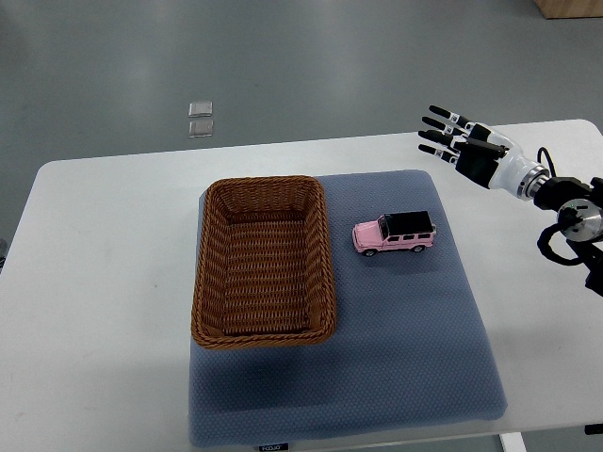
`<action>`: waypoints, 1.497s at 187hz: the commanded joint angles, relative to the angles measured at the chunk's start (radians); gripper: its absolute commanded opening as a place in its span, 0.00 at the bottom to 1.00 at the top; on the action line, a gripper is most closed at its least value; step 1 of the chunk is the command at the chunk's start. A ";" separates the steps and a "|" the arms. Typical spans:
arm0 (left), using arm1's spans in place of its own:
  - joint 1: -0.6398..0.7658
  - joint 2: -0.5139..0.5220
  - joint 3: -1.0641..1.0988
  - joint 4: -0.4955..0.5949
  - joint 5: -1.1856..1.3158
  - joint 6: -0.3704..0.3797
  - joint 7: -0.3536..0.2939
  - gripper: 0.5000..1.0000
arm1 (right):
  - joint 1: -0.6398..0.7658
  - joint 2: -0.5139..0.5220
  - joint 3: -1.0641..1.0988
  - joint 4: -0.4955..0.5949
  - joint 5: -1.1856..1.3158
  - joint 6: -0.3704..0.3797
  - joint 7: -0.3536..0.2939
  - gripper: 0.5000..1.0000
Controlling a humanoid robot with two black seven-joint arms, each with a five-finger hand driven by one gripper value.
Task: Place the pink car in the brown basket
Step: 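Move the right hand toward the pink toy car, fingers open, then lower the right hand over the pink car's black roof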
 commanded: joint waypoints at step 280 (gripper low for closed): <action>-0.003 0.000 0.000 0.012 0.000 0.008 -0.002 1.00 | 0.123 -0.117 -0.005 0.215 -1.114 0.034 0.314 0.83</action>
